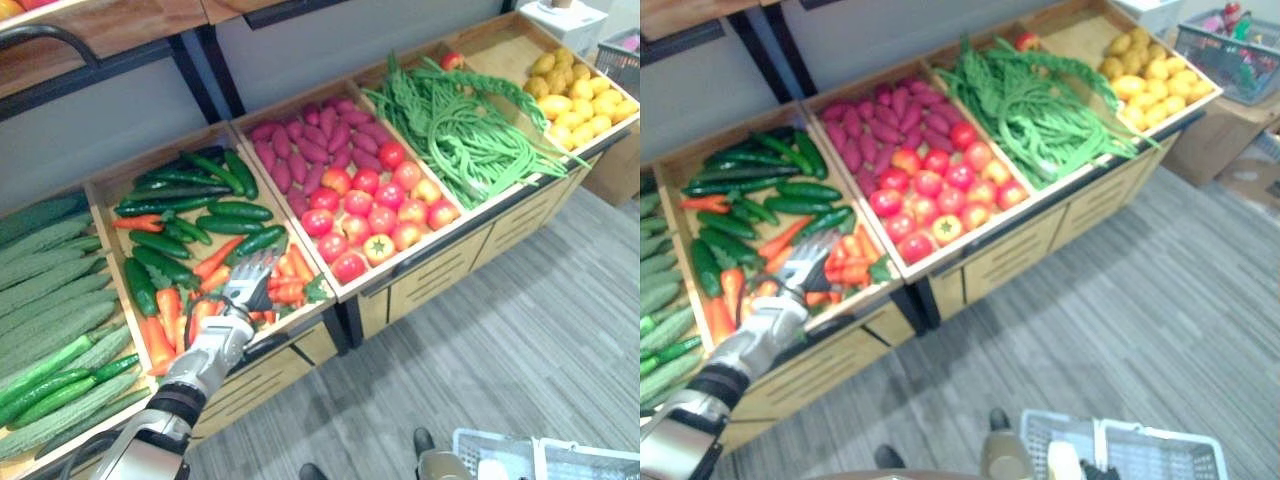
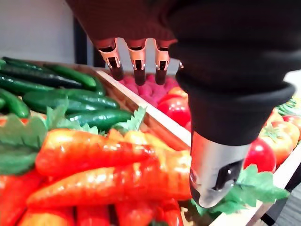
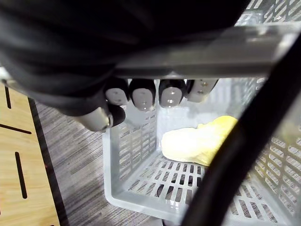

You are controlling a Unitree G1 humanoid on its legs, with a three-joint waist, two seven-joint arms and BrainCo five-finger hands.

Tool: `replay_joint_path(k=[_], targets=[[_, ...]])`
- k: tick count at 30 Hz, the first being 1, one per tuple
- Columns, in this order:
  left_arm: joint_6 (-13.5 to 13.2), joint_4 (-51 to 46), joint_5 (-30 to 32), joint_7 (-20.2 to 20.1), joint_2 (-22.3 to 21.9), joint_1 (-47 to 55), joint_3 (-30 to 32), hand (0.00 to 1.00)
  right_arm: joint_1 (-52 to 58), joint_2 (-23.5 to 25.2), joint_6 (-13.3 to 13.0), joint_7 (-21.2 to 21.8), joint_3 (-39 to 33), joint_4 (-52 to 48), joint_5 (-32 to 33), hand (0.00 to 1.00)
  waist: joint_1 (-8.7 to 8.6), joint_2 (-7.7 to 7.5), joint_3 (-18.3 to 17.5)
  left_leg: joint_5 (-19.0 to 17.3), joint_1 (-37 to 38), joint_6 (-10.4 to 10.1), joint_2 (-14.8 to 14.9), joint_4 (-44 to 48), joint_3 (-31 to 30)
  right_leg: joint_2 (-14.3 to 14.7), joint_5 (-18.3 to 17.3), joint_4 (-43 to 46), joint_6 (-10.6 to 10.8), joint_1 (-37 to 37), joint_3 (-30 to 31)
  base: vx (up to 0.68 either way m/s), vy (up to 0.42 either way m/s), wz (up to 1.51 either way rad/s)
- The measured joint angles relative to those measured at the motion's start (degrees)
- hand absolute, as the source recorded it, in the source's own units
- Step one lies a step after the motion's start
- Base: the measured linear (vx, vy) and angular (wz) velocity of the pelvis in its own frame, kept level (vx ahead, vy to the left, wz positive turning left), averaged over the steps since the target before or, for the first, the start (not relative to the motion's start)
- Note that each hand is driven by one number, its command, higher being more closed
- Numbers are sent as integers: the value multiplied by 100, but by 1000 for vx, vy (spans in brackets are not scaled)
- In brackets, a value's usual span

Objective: Pick vegetable in the basket

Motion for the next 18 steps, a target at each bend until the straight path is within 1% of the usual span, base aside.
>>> replay_joint_path(k=[1,3,7,11,12,14,15,18], targets=[[13,125,0,-5,-78,-46,-2,0,-9,0,0,-1,4,-6,-28,100,3,-6,6,1,-8,-1,2,2,58,18,0,37,0,-50,52,61,-7,-20],[21,185,0,-7,-89,-80,-4,0,-62,0,-1,-1,21,-21,-41,100,2,-20,34,4,-15,-6,9,2,143,51,1,82,0,-123,135,35,-15,-21],[130,361,-3,-9,-94,-315,6,0,-168,0,-3,-3,53,-102,-44,100,20,-56,166,12,-135,-19,61,-16,273,123,71,124,-11,-351,292,-17,-32,-17],[146,479,-4,-14,-120,-373,59,0,-172,5,0,-25,56,-202,-40,100,9,-92,285,23,-210,-19,88,-32,354,155,131,89,-6,-433,351,-22,-25,-9],[183,515,-6,-13,-121,-383,96,0,-187,4,0,-31,60,-207,-40,100,36,-112,301,27,-225,-14,90,-32,415,168,161,85,-8,-493,397,7,-19,-15],[206,514,-6,-12,-155,-468,187,0,-206,-4,0,-37,57,-214,-35,100,82,-104,331,42,-307,6,92,-33,420,170,225,15,-1,-539,411,-1,-24,-8],[204,514,-6,-35,-156,-548,188,0,-208,-4,-1,-37,60,-217,-31,100,129,-124,351,55,-344,18,92,-33,443,171,257,-5,3,-582,425,0,0,0],[199,531,-5,-41,-159,-566,285,0,-220,-5,0,-38,62,-217,-26,100,142,-130,371,67,-397,28,99,-33,431,169,317,-96,10,-584,422,0,0,0]])
